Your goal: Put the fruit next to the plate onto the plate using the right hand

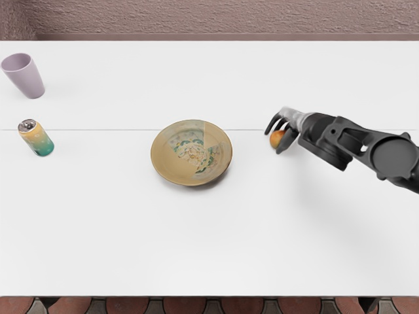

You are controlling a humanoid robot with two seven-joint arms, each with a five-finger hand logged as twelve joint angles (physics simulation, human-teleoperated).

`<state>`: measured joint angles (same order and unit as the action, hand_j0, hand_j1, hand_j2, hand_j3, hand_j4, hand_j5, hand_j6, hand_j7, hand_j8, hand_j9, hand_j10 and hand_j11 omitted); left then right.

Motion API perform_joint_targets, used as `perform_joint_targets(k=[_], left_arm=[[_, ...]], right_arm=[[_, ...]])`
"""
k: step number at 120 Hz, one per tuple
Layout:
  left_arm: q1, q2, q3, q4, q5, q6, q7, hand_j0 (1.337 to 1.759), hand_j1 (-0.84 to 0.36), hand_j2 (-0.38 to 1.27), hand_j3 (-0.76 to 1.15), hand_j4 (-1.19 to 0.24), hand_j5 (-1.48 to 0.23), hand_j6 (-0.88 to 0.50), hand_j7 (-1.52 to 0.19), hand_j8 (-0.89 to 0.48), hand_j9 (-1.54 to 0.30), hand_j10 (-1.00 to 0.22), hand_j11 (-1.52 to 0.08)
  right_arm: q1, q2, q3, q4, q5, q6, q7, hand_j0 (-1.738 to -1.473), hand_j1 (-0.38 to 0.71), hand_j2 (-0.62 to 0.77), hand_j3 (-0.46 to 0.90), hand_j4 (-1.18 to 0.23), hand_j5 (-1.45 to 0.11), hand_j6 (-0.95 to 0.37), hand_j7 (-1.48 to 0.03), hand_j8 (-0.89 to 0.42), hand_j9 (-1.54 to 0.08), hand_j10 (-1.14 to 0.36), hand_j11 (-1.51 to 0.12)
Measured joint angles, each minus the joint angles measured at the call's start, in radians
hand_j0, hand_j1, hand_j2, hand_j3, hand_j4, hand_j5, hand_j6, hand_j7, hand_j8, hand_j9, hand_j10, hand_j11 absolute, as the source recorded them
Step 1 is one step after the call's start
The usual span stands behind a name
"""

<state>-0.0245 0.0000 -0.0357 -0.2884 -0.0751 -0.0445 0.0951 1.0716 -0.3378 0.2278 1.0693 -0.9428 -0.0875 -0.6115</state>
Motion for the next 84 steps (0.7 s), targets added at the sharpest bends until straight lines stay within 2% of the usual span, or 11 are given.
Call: perform_joint_targets(k=[47,84], left_arm=[[0.0,0.0,0.0,0.0,0.0,0.0,0.0,1.658,0.35,0.0,0.0,0.0,0.0,0.0,0.0,0.0,0.0,0.0,0.0],[0.0,0.0,0.0,0.0,0.0,0.0,0.0,1.658,0.35,0.0,0.0,0.0,0.0,0.0,0.0,0.0,0.0,0.0,0.0]], right_arm=[[0.022,-0.013,0.101,0.01,0.009,0.045,-0.001,-1.655,0.35,0.21,0.0,-0.7,-0.97,-0.49,-0.94,-0.4,-0.96,-0.55,-0.97],[0.037,-0.013,0.198,0.117,0.044,0.095,0.0,-1.655,0.34,0.2,0.0,-0.71,-0.99,-0.49,-0.95,-0.39,-0.97,-0.55,-0.98]])
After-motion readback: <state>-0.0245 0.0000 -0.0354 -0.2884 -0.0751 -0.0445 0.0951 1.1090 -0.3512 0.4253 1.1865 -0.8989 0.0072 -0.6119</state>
